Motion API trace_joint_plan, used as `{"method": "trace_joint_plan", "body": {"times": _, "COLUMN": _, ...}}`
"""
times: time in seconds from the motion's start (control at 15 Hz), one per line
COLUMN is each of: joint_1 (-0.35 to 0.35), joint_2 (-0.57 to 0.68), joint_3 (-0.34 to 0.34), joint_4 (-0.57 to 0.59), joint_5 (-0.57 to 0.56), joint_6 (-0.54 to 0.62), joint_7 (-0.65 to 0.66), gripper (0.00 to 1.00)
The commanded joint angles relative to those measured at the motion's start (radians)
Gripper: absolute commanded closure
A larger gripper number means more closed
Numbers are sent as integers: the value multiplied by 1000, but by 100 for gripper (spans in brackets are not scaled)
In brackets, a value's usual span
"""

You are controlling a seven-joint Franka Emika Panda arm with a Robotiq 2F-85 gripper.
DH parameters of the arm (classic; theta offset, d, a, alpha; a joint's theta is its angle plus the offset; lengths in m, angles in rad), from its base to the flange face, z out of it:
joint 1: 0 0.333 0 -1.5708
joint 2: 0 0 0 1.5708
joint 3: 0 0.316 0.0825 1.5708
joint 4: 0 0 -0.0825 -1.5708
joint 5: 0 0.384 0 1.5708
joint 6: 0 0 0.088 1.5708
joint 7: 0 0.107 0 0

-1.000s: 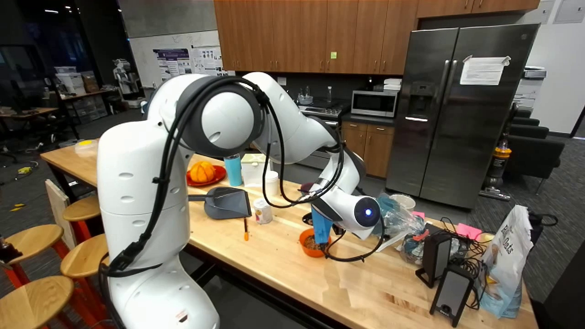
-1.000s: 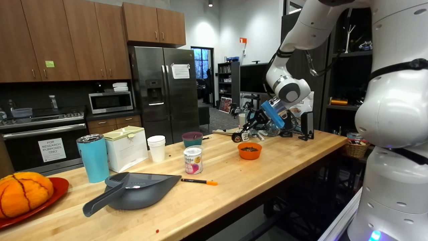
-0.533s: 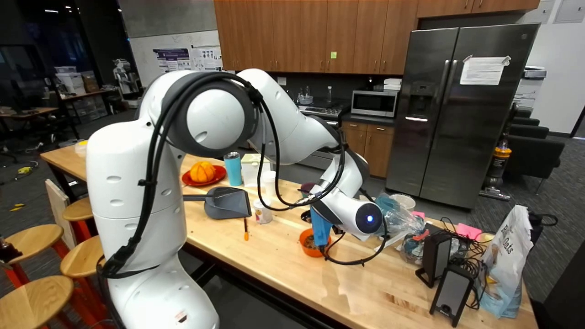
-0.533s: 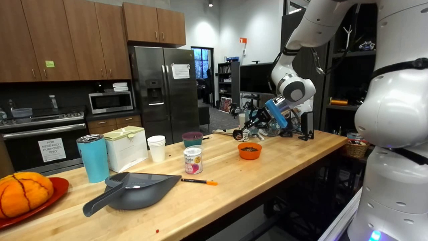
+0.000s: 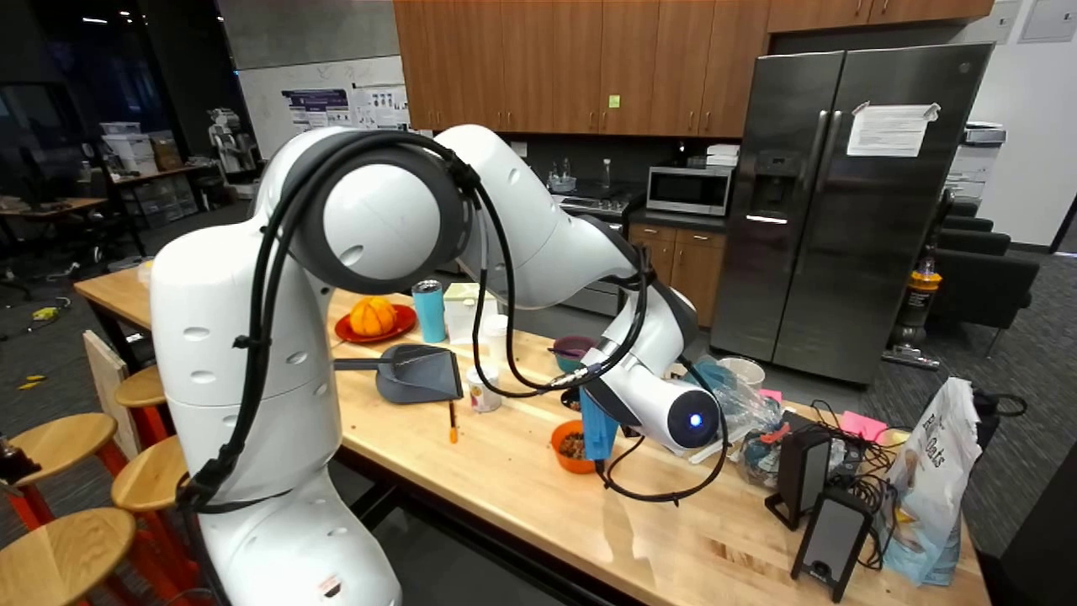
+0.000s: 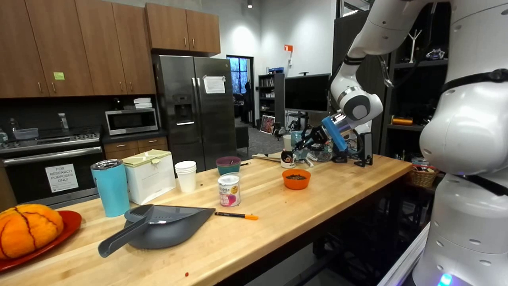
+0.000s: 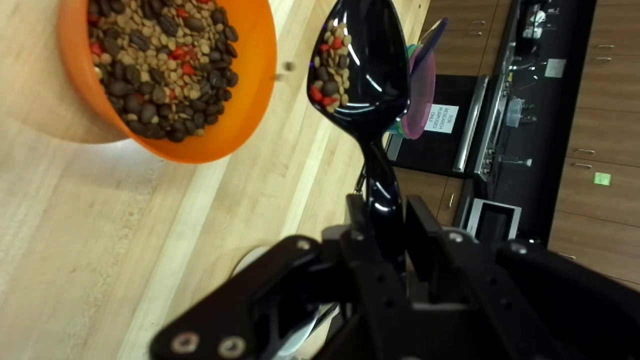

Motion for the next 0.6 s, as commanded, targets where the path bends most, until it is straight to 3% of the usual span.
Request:
{"method": "trace_joint_plan", "body": {"times": 0.0, "joint_1": -11, "joint_2": -31, "joint_3": -14, "joint_4": -19, "joint_5": 31, "joint_6": -29, "joint_7": -51, "gripper": 94}}
{"method": "trace_joint_plan", "body": {"times": 0.53, "joint_1": -7, "joint_2": -20, "joint_3": -16, "joint_4": -3, "joint_5": 96, "joint_6": -43, "joint_7": -139, "gripper": 94}}
